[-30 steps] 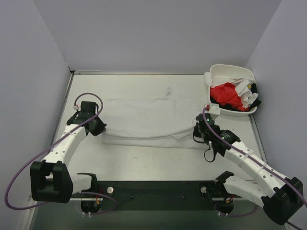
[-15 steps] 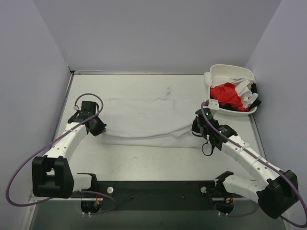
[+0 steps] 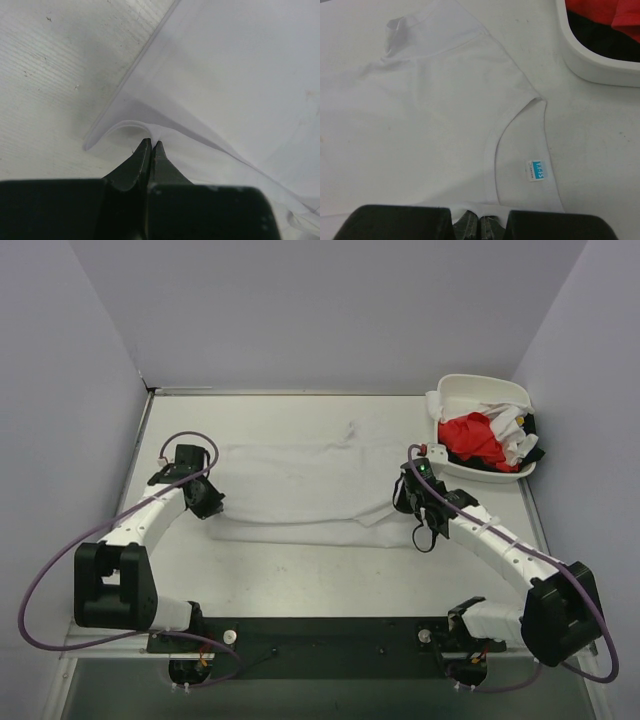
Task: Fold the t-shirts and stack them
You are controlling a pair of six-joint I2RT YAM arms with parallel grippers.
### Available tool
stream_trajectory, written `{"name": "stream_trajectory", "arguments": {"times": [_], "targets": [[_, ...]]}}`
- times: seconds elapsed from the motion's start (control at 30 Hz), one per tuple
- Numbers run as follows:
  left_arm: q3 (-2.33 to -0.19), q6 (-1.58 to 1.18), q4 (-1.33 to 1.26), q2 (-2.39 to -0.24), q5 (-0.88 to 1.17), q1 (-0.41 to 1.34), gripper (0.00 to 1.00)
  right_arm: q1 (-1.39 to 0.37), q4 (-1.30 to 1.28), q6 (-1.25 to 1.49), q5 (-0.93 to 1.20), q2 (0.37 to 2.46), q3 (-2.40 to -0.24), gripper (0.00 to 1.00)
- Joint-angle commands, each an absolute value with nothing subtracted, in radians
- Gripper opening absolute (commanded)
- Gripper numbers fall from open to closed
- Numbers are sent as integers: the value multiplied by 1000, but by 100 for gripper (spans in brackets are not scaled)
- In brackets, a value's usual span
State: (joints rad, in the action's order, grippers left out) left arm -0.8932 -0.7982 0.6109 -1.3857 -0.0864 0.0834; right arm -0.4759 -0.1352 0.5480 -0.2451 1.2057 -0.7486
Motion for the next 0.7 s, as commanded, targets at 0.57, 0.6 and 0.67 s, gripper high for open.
{"name": "stream_trajectory", "arguments": {"times": [0.57,0.6,0.67], "targets": [[-934,-833,548,-1448,-130,98,0,-397,-52,534,-166,1545,-977,43],[-934,-833,548,-1447,-132,100,0,-394,-49,531,-163,1554,-982,51],[-936,-831,549,-1445,-133,101,20,-390,-46,525,-166,1586,-1000,70]]}}
